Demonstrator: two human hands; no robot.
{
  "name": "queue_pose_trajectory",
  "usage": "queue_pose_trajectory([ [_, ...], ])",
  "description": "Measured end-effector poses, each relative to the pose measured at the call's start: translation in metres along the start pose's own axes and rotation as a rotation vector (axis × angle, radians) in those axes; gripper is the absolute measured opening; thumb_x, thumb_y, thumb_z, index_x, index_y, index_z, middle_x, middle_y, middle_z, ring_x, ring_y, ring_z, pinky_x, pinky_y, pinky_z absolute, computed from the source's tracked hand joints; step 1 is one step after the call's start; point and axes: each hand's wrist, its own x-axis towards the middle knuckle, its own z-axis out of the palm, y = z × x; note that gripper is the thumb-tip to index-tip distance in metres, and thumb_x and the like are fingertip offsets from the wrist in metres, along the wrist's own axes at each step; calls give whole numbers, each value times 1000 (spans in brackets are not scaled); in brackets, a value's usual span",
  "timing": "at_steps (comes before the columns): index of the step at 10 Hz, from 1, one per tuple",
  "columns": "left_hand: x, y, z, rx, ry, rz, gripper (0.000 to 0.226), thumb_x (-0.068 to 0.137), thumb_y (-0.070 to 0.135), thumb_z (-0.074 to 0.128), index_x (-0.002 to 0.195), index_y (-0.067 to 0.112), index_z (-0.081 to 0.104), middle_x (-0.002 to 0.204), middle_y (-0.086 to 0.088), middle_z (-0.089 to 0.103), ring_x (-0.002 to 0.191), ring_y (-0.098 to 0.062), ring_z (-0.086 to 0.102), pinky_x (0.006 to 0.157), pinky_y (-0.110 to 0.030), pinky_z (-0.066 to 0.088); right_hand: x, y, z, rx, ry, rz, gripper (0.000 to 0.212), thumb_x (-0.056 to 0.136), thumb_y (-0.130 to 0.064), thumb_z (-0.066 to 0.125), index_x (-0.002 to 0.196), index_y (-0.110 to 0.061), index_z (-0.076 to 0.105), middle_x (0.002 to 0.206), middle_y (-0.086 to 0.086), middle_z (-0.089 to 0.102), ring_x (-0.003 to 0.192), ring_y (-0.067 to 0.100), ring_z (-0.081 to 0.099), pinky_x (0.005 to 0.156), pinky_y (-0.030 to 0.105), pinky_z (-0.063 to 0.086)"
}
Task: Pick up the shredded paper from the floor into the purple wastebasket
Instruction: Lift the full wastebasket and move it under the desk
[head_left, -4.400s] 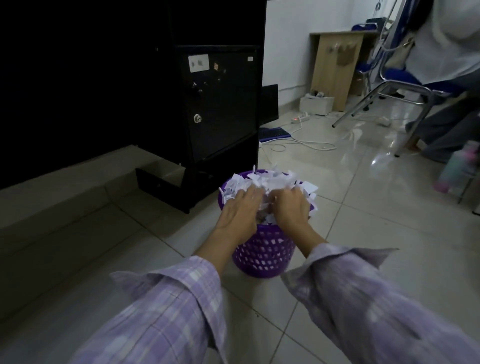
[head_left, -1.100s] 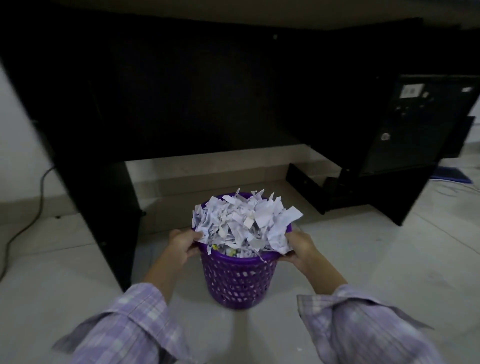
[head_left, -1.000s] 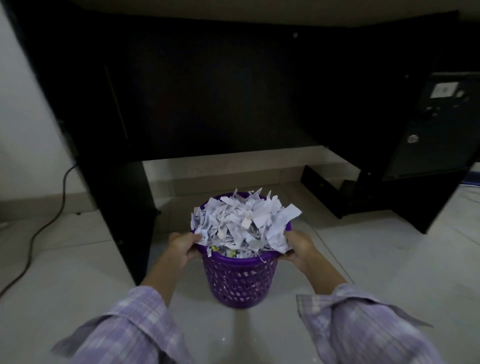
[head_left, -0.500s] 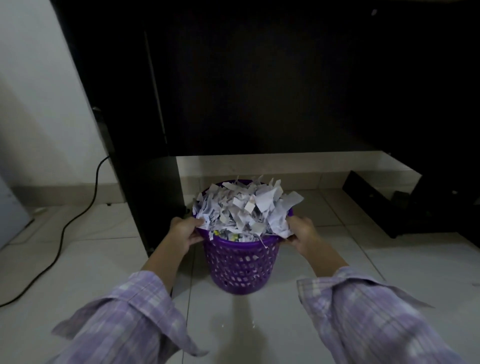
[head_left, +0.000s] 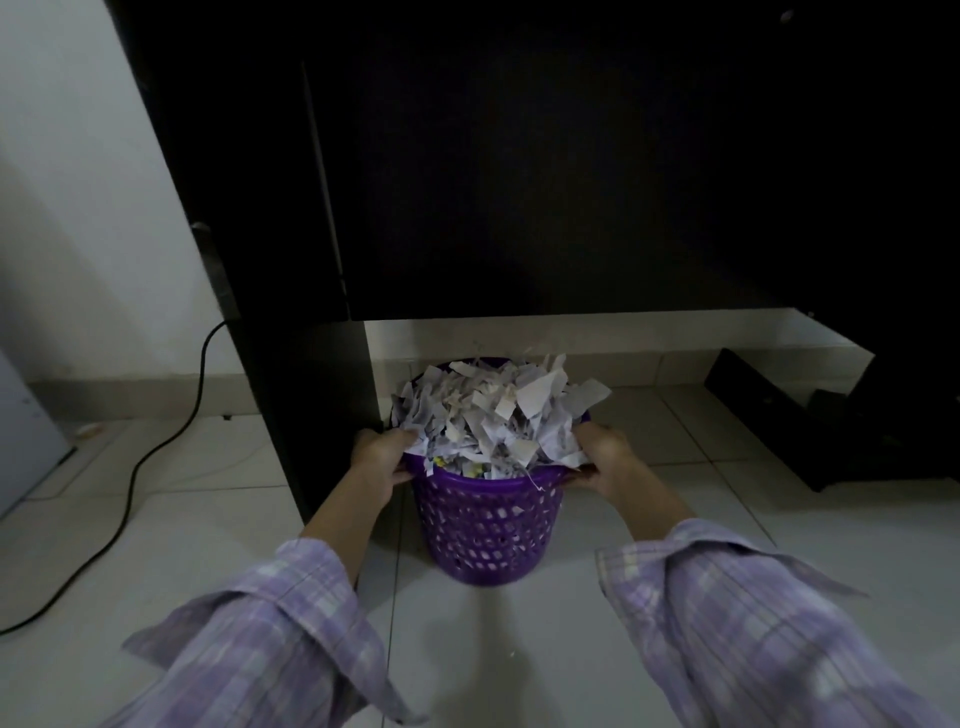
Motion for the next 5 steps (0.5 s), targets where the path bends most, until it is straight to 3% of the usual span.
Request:
queue_pose_trajectory([
  [1, -5, 1, 3, 73, 39, 49, 52, 89, 14, 62, 135, 1, 42, 132, -20, 52, 119, -35, 52, 83, -39, 46, -5, 0, 0, -82, 20, 5, 39, 90, -26, 55, 120, 0, 58, 110, 20, 64, 86, 34, 64, 70, 47, 57],
  [2, -14, 5, 6, 297, 117, 145, 48, 92, 20, 59, 132, -2, 46, 131, -20, 52, 119, -35, 51, 85, -35, 43, -20, -7, -1, -156, 44, -40, 54, 92, -37, 57, 133, -2, 51, 126, 15, 59, 104, 30, 59, 84, 37, 47],
  [3, -26, 8, 8, 546, 177, 262, 40, 95, 17, 51, 128, -5, 48, 127, -21, 54, 114, -35, 54, 77, -30, 40, -29, -11, -10, -212, 89, -90, 64, 95, -46, 48, 139, 0, 42, 141, 16, 46, 126, 33, 48, 98, 35, 39],
  [5, -58, 7, 6, 972, 248, 555, 41, 94, 19, 51, 128, -3, 45, 126, -22, 49, 115, -37, 50, 83, -41, 47, -52, -10, -30, -557, 224, -218, 65, 94, -46, 46, 140, -1, 39, 145, 19, 41, 130, 36, 44, 102, 40, 41],
])
